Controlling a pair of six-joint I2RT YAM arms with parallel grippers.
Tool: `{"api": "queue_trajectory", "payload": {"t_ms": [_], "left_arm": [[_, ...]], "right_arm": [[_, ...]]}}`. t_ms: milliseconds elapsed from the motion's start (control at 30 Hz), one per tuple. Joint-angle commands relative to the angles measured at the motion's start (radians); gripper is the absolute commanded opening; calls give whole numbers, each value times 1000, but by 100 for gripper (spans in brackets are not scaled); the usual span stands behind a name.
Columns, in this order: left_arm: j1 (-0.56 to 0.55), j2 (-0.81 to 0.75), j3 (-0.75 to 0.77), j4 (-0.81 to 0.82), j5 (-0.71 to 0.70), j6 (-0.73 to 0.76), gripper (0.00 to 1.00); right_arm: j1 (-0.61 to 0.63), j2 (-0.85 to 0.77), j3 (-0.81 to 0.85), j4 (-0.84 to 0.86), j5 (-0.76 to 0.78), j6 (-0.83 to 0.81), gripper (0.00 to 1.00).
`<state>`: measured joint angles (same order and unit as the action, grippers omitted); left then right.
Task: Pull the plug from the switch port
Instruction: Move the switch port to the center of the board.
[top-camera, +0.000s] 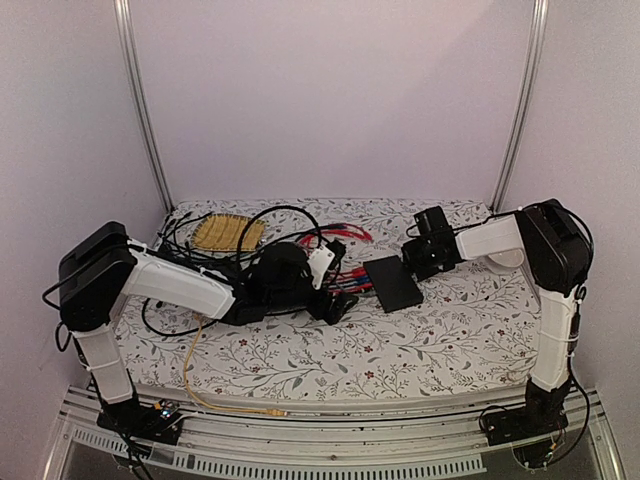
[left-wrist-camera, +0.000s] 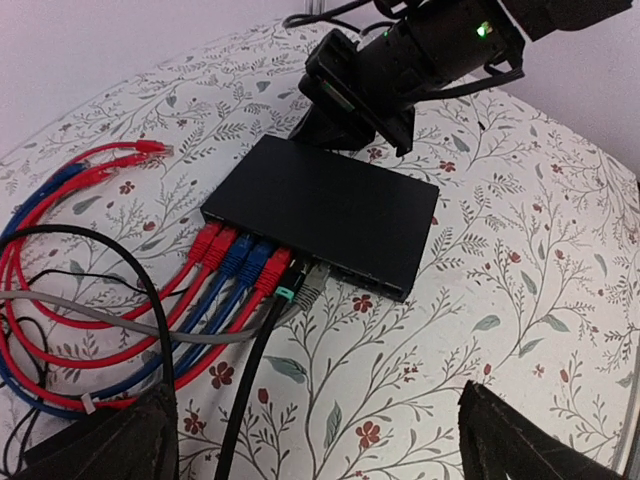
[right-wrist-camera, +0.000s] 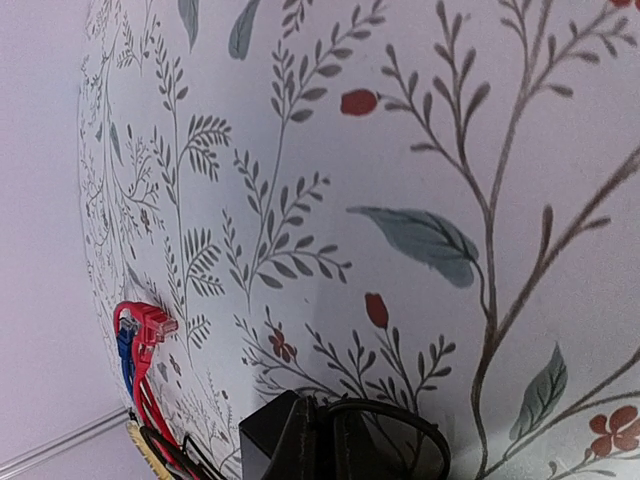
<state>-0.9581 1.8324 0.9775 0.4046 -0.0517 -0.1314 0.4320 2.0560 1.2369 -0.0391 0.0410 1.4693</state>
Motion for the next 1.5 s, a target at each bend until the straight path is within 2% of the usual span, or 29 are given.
{"api": "queue_trajectory", "payload": {"t_ms": [0, 100, 367, 667, 833, 1033, 1200, 1300, 1467], "left_arm": [[-10, 57, 26, -41, 32, -75, 98], [-10, 79, 36, -51, 36, -149, 98], [-10, 181, 89, -92, 48, -310, 98], [-6, 237, 129, -76, 166, -381, 98], [16, 229, 99, -17, 234, -422, 98], [22, 213, 89, -20, 255, -431, 98], [26, 212, 95, -40, 248, -435, 98], [28, 221, 91, -43, 254, -441, 98], [28, 213, 81, -37, 257, -454, 98]], "right_arm": [[57, -32, -84, 8, -34, 47, 4], [70, -44, -126, 64, -42, 76, 4], [74, -49, -118, 54, -26, 26, 6], [77, -76, -131, 62, -78, 26, 6], [75, -86, -109, 30, -92, 25, 5], [76, -76, -68, -16, -92, -23, 6], [75, -69, -62, -27, -75, -124, 17], [74, -75, -75, -26, -77, -176, 30], [73, -90, -89, -22, -78, -294, 39]]}}
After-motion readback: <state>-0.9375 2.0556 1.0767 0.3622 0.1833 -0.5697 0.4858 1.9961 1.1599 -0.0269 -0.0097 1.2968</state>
